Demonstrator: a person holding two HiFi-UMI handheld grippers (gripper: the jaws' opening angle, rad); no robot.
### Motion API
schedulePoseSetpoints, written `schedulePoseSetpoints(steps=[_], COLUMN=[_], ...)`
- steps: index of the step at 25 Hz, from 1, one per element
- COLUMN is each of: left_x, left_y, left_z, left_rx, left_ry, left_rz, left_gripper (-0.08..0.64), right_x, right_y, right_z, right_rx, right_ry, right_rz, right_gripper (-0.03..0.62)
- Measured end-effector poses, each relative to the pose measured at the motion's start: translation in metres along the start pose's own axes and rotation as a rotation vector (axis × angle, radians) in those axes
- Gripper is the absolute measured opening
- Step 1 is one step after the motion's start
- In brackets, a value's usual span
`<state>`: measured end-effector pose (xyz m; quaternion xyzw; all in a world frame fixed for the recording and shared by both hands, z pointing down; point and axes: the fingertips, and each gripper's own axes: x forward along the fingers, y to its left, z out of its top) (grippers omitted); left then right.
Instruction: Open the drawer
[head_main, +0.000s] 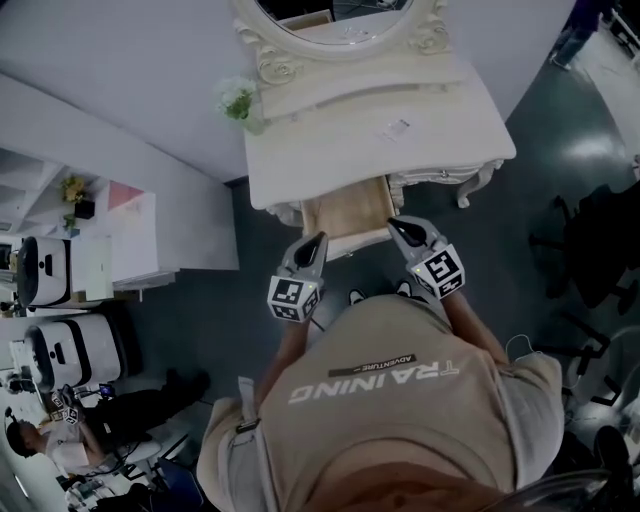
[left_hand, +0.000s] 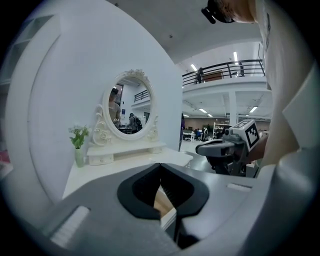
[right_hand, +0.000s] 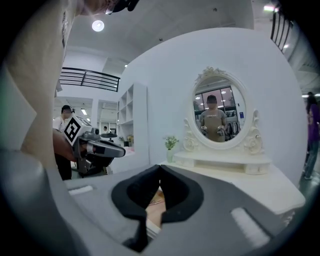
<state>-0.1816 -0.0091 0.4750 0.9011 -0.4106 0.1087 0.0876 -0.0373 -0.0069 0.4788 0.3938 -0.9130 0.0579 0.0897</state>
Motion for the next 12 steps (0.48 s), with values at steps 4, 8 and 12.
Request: schedulePoseSetpoints(steps=[4, 8, 12], left_x=[-0.003, 0.005, 0.007], left_y=[-0.005, -0.009, -0.009], left_z=[-0.002, 0.001, 0.006], left_rx=[-0.016, -0.008, 0.034], left_ry=[0.000, -0.014, -0.020], left_rz=[0.012, -0.014, -0.033], left_gripper=[0.008, 0.008, 0.008], right_x=[0.001, -0.002, -0.007], right_y=[0.001, -0.004, 0.002], right_z=[0.010, 0.018, 0.015], right_rx=[-0.022, -0.050, -0.028], right_ry=[-0.019, -0.030, -0.026], right_rz=[0.017, 0.002, -0.016], right_gripper=[0.003, 0.003, 0.003])
